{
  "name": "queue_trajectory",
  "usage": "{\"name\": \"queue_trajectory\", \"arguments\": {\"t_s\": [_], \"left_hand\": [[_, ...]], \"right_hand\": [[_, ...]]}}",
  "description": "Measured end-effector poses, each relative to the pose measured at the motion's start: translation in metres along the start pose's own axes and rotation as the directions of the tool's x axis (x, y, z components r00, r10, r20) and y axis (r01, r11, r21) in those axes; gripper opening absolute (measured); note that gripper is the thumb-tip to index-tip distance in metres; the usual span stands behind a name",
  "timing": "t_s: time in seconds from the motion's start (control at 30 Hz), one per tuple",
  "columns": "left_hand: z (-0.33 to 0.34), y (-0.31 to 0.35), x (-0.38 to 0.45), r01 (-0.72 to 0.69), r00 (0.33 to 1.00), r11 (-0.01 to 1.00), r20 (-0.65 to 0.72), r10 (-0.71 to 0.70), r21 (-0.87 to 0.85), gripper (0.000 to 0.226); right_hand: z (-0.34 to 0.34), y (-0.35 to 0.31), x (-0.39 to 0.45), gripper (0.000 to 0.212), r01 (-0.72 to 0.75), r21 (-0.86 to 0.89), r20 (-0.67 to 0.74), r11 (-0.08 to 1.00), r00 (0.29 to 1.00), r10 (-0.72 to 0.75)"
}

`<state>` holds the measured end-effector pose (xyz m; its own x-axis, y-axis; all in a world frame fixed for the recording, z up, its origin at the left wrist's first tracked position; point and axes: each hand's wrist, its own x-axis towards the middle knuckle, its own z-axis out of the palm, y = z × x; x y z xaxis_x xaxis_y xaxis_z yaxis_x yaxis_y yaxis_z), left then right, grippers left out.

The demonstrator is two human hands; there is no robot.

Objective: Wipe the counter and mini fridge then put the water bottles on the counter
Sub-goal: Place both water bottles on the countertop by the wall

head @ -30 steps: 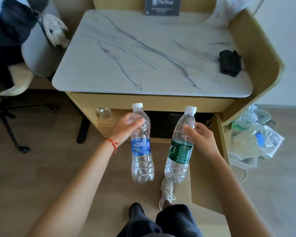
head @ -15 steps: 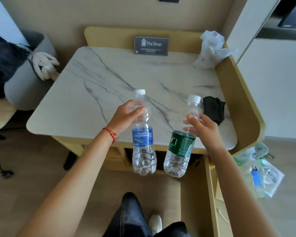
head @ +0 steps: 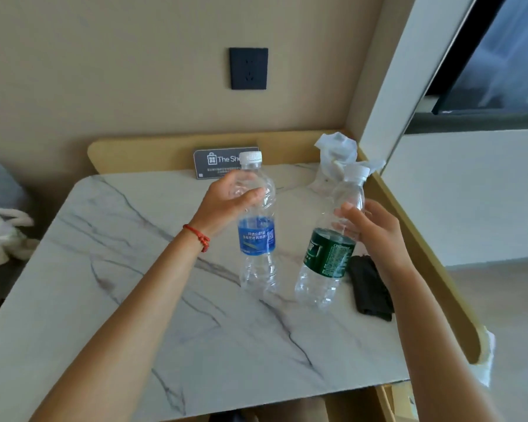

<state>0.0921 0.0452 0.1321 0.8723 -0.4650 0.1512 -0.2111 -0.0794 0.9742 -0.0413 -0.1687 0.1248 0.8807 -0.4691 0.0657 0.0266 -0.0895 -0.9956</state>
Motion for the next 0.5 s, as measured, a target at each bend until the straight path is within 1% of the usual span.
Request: {"name": "queue_trajectory", "arguments": {"t_s": [0.07, 0.1, 0.2, 0.23, 0.27, 0.37, 0.5], "left_hand": [[0.003, -0.001, 0.024, -0.027, 1.000, 0.999, 0.016, 0.027, -0.017, 0.046], [0.007, -0.002, 0.035, -0.035, 0.999, 0.999, 0.027, 0.036, -0.030, 0.046], [0.020, -0.006, 0.066, -0.043, 0.997, 0.999, 0.055, 0.045, -0.025, 0.051], [0.026, -0.008, 0.076, -0.048, 0.997, 0.999, 0.059, 0.049, -0.015, 0.050], [0.032, -0.010, 0.085, -0.055, 0.997, 0.998, 0.063, 0.055, -0.006, 0.048], [0.051, -0.016, 0.107, -0.073, 0.996, 0.997, 0.061, 0.072, 0.006, 0.048], [0.075, -0.029, 0.130, -0.076, 0.994, 0.996, 0.077, 0.073, 0.037, 0.053]], "right_hand": [[-0.005, 0.002, 0.016, 0.043, 0.012, -0.020, -0.049, 1.000, 0.999, -0.013], [-0.008, 0.004, 0.024, 0.040, 0.019, -0.031, -0.073, 0.999, 0.997, -0.021], [-0.015, 0.010, 0.047, 0.019, 0.037, -0.035, -0.165, 0.999, 0.985, -0.043], [-0.017, 0.012, 0.055, 0.017, 0.046, -0.037, -0.192, 0.998, 0.980, -0.052], [-0.019, 0.015, 0.063, 0.020, 0.051, -0.039, -0.216, 0.998, 0.975, -0.059], [-0.023, 0.026, 0.085, 0.037, 0.060, -0.013, -0.285, 0.998, 0.957, -0.061], [-0.028, 0.041, 0.107, 0.039, 0.085, -0.041, -0.302, 0.996, 0.949, -0.094]]}}
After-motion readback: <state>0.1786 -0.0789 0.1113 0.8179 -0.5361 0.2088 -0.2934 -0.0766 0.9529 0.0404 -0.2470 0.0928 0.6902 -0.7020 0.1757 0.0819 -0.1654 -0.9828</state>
